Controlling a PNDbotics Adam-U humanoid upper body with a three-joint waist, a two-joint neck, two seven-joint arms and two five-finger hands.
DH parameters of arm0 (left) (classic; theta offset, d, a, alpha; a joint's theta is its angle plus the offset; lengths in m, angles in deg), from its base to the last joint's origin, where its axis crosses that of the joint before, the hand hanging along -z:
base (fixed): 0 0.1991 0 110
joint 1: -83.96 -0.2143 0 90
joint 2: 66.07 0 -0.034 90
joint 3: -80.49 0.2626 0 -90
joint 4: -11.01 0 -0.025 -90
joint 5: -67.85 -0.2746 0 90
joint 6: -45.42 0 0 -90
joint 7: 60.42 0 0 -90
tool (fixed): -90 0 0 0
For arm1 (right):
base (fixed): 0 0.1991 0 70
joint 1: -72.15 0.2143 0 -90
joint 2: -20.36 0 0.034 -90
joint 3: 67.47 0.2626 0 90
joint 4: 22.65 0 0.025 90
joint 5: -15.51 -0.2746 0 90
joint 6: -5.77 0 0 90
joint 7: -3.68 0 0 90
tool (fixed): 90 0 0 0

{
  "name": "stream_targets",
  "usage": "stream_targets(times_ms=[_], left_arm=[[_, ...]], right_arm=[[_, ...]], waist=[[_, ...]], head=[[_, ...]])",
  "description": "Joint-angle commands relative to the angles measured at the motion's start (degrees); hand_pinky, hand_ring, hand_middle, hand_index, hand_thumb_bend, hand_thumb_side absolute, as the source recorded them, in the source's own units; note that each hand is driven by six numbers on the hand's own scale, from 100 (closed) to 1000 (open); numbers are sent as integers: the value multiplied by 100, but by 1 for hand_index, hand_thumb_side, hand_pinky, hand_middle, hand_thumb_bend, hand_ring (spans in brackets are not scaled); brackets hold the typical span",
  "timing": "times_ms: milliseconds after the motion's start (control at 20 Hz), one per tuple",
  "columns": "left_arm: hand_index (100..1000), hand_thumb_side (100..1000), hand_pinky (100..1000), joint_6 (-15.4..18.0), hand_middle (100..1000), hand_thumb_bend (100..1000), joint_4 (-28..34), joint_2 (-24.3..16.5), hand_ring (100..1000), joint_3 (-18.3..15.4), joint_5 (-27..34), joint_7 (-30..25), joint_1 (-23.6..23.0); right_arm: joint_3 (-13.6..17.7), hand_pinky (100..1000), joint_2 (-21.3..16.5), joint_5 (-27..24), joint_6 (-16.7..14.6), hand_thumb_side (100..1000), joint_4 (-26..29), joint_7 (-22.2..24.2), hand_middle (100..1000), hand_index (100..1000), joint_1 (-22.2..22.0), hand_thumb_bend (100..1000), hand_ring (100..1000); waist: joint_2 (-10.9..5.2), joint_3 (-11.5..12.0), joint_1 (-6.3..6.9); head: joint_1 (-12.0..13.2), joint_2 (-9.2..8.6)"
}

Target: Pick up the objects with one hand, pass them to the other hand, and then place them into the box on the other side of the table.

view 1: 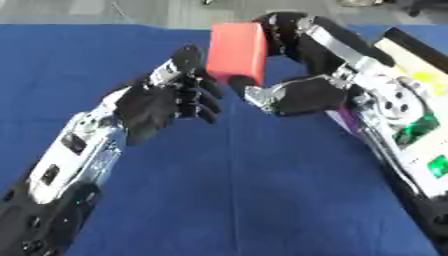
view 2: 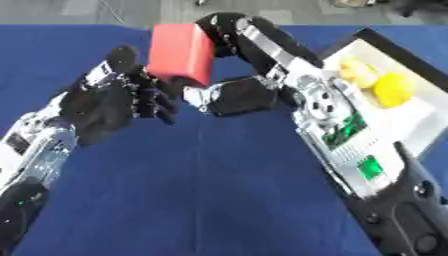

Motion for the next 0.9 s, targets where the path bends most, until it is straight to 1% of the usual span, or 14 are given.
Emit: stream_targets(times_ms=[50, 250, 300, 400, 450, 550, 600, 750, 900], left_arm=[[735, 639, 626, 111, 575, 719, -104, -181, 591, -163, -62, 88, -16], [731, 641, 622, 201, 570, 662, -275, -390, 586, -315, -55, 266, -201], [728, 644, 619, 218, 567, 622, -311, -468, 580, -365, -47, 337, -257], [725, 643, 612, 268, 561, 577, -393, -664, 569, -502, -11, 557, -387], [724, 644, 610, 303, 561, 571, -424, -759, 567, -576, 11, 693, -448], [718, 653, 599, 390, 554, 532, -443, -947, 553, -728, 12, 1014, -567], [715, 654, 593, 422, 553, 507, -439, -1021, 545, -789, -4, 1178, -620], [719, 653, 586, 533, 567, 486, -385, -1240, 539, -990, -108, 1762, -775], [728, 643, 582, 668, 589, 470, -211, -1425, 541, -1134, -350, 2219, -897]], right_arm=[[151, 867, -177, -131, -93, 100, 78, -122, 456, 627, 23, 267, 799], [326, 866, -344, -324, -313, 100, 78, -290, 456, 626, -52, 259, 799], [393, 866, -411, -385, -382, 100, 78, -350, 457, 625, -78, 255, 798], [572, 866, -596, -537, -538, 100, 78, -517, 458, 627, -175, 250, 798], [666, 866, -690, -622, -599, 100, 78, -607, 459, 627, -233, 249, 798], [864, 866, -884, -791, -687, 100, 78, -799, 461, 631, -398, 243, 799], [950, 866, -961, -873, -706, 100, 78, -888, 461, 635, -489, 241, 799], [1303, 866, -1195, -1125, -696, 100, 78, -1268, 461, 639, -888, 237, 799], [1593, 866, -1390, -1220, -664, 100, 78, -1666, 465, 644, -1253, 238, 798]], waist=[[-144, -17, -54], [-172, -61, -35], [-184, -76, -29], [-214, -113, -15], [-229, -130, -9], [-250, -155, -1], [-254, -161, 3], [-251, -166, 18], [-236, -168, 27]], head=[[2, 7], [-51, 41], [-68, 55], [-97, 84], [-113, 100], [-131, 125], [-133, 131], [-133, 136], [-156, 110]])
